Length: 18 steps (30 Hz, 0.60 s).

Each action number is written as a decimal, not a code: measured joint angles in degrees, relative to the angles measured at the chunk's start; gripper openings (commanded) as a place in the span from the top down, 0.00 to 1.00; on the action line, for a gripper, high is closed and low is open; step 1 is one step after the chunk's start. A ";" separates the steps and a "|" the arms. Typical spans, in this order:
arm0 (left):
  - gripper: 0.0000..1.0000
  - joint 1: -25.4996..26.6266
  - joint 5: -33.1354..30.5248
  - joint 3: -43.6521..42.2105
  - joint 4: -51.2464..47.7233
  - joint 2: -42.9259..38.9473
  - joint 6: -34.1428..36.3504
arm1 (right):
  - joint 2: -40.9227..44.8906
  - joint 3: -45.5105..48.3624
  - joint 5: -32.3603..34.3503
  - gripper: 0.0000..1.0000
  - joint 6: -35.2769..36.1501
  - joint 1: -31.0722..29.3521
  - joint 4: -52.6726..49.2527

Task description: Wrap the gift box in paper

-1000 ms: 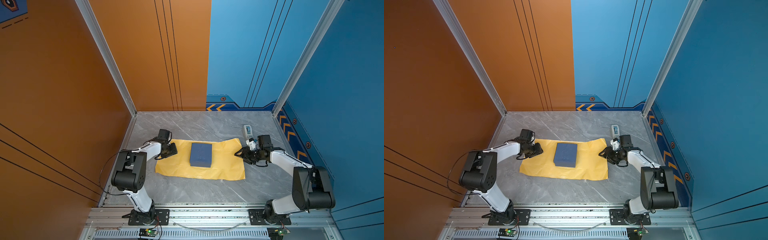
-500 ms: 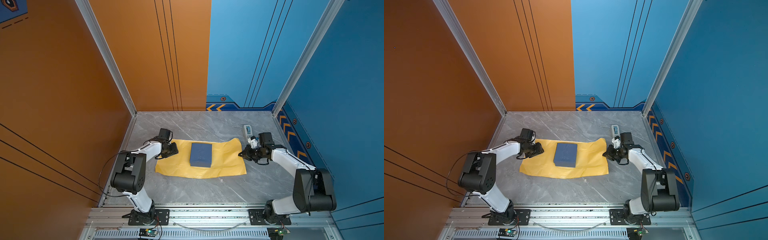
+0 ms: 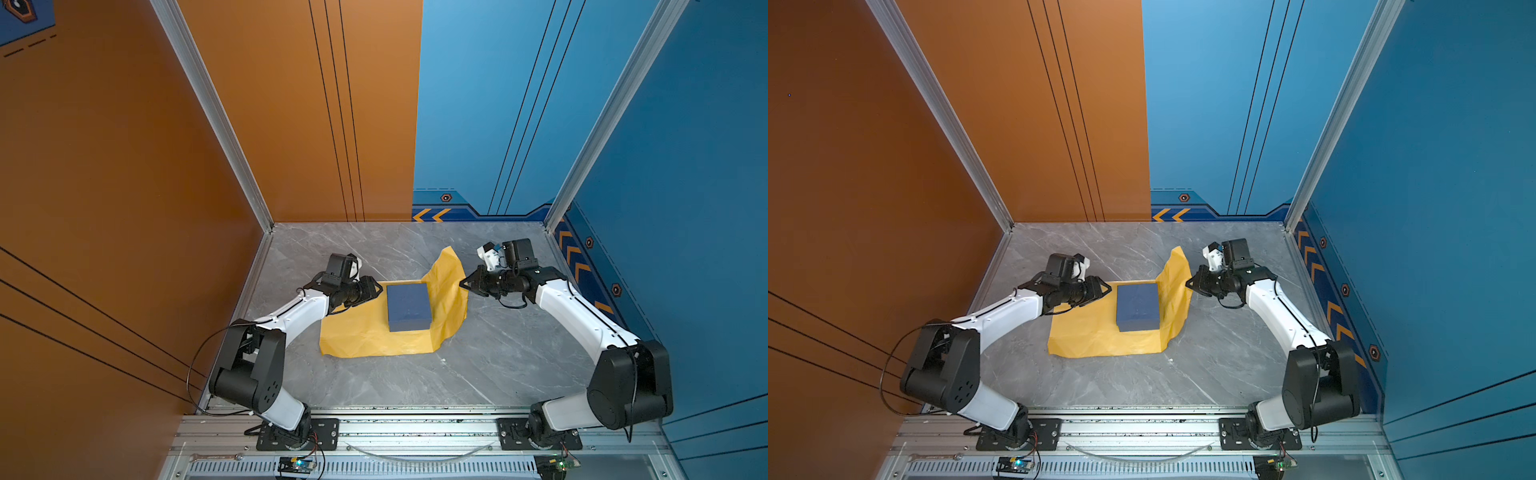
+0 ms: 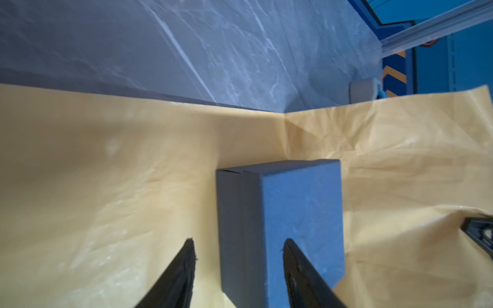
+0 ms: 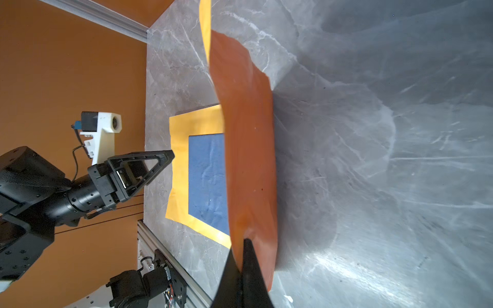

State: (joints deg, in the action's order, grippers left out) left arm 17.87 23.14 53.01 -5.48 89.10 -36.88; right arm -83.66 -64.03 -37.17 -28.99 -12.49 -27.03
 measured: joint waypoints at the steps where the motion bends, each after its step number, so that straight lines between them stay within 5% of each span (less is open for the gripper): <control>1: 0.46 0.59 0.87 -0.48 1.44 0.15 -0.81 | -0.42 -0.66 0.00 1.00 -0.44 -0.92 0.00; 18: 0.47 1.29 2.91 -2.19 10.69 2.73 -6.08 | -10.88 -12.39 8.48 1.00 -6.49 -15.54 -1.84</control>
State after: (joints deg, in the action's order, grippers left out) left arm 19.16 26.04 50.83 5.21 91.83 -42.96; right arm -94.54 -76.42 -28.69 -35.48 -28.03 -28.86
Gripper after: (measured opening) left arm 0.537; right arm 0.048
